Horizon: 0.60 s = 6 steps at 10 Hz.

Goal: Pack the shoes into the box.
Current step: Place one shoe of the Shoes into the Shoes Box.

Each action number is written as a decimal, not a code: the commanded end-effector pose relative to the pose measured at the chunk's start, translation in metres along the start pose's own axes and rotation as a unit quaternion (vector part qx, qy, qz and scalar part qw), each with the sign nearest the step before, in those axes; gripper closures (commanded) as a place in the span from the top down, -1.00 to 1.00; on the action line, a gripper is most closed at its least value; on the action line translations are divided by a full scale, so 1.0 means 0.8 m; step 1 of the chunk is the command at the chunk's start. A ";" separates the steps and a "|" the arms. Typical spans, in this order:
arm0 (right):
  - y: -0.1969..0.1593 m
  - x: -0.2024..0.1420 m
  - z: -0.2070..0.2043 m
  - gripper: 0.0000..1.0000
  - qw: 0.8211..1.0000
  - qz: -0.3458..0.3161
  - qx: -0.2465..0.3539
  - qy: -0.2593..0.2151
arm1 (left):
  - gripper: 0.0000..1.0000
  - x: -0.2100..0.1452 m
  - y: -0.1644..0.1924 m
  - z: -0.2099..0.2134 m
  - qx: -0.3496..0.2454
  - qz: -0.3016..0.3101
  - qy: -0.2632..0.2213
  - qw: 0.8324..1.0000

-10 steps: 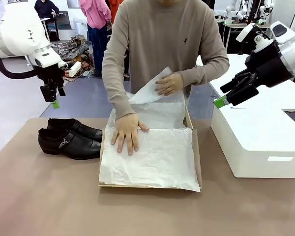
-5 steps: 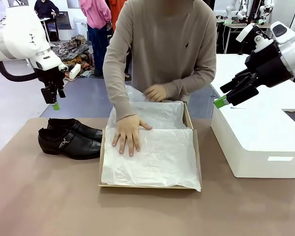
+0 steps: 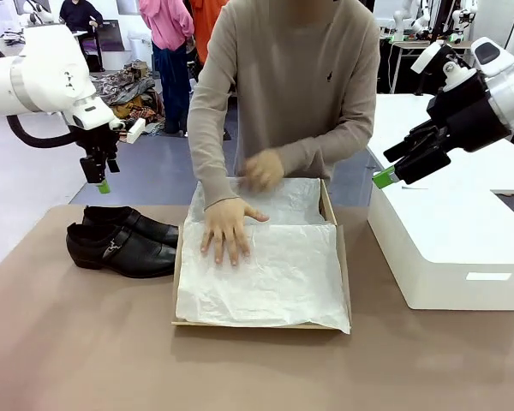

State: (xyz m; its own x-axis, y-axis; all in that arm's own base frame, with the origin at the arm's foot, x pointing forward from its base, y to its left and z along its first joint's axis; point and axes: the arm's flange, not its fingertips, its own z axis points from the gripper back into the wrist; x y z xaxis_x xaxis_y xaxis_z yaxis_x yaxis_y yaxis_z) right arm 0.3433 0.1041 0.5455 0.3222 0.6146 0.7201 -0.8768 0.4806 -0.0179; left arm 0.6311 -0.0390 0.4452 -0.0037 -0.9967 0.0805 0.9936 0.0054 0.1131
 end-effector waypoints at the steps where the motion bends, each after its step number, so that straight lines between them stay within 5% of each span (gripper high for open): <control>1: -0.003 0.000 -0.002 1.00 1.000 0.005 0.007 -0.009 | 1.00 0.001 0.018 -0.011 -0.019 0.001 0.018 1.000; 6: -0.003 0.000 -0.002 1.00 1.000 0.005 0.007 -0.009 | 1.00 0.002 0.023 -0.040 -0.044 0.020 0.032 0.998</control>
State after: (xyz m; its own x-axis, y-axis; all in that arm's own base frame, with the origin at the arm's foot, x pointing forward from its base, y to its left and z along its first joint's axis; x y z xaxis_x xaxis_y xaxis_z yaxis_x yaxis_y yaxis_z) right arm 0.3433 0.1042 0.5455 0.3223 0.6146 0.7200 -0.8768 0.4806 -0.0178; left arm 0.6469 -0.0426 0.4125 0.0223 -0.9991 0.0369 0.9992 0.0235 0.0325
